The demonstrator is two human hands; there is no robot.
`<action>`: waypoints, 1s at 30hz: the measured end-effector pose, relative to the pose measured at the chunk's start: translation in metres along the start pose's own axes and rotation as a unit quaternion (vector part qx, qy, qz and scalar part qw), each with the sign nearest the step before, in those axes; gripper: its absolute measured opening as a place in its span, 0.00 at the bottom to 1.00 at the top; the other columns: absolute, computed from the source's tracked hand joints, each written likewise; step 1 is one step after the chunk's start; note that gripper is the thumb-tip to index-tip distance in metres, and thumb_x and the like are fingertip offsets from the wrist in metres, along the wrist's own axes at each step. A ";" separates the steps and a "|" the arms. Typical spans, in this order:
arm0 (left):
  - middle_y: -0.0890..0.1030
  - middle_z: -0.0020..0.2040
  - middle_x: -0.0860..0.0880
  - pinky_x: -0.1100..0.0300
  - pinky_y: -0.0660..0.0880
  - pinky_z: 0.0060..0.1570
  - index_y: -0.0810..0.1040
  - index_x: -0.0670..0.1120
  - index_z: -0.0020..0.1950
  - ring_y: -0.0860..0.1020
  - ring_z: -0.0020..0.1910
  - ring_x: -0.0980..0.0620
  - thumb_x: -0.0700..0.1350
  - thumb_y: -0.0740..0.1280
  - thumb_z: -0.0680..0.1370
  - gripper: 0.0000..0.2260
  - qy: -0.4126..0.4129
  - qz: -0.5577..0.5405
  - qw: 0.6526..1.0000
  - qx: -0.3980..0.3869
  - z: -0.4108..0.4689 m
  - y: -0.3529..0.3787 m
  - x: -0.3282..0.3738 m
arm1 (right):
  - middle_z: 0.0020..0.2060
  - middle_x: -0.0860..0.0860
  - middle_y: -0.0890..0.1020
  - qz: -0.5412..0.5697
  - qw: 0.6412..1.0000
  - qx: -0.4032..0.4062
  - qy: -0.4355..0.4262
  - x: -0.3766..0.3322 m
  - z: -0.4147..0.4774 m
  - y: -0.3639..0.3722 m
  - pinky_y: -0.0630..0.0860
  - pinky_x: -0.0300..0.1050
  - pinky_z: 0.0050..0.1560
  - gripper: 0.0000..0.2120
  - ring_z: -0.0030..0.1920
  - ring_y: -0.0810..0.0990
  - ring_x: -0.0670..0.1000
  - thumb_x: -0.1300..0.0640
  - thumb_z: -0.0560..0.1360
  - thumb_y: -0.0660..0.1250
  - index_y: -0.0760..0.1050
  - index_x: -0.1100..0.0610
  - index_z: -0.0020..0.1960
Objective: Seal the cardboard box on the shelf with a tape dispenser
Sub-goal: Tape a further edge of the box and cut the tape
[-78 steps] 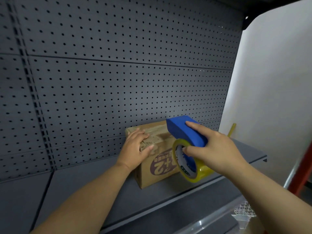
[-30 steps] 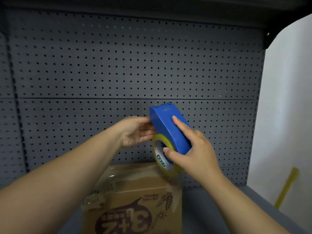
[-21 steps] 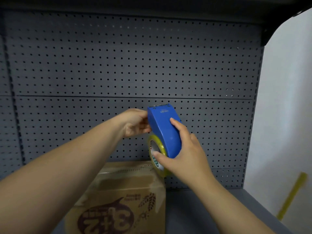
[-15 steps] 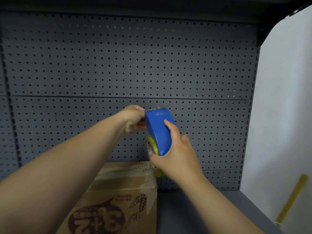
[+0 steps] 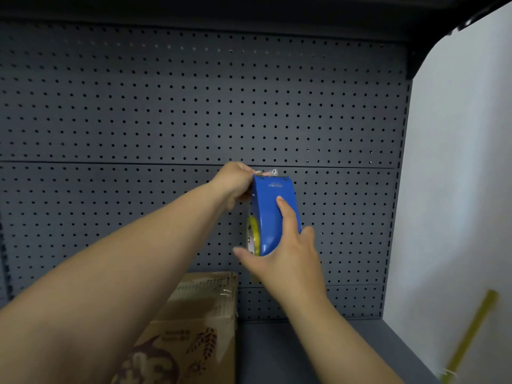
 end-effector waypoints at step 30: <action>0.75 0.29 0.47 0.61 0.72 0.31 0.72 0.41 0.35 0.73 0.28 0.52 0.45 0.72 0.73 0.12 0.028 0.033 0.996 0.072 0.000 -0.023 0.029 | 0.51 0.50 0.65 0.020 0.995 0.091 0.019 -0.012 0.017 0.005 0.69 0.46 0.40 0.46 0.43 0.69 0.52 0.45 0.69 0.70 0.42 0.45 0.75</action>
Point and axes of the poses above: each hand's wrist, its own z-axis towards the middle knuckle, its own y-axis out of the palm, x = y × z, the point moved 5 cm from there along z, towards the middle knuckle
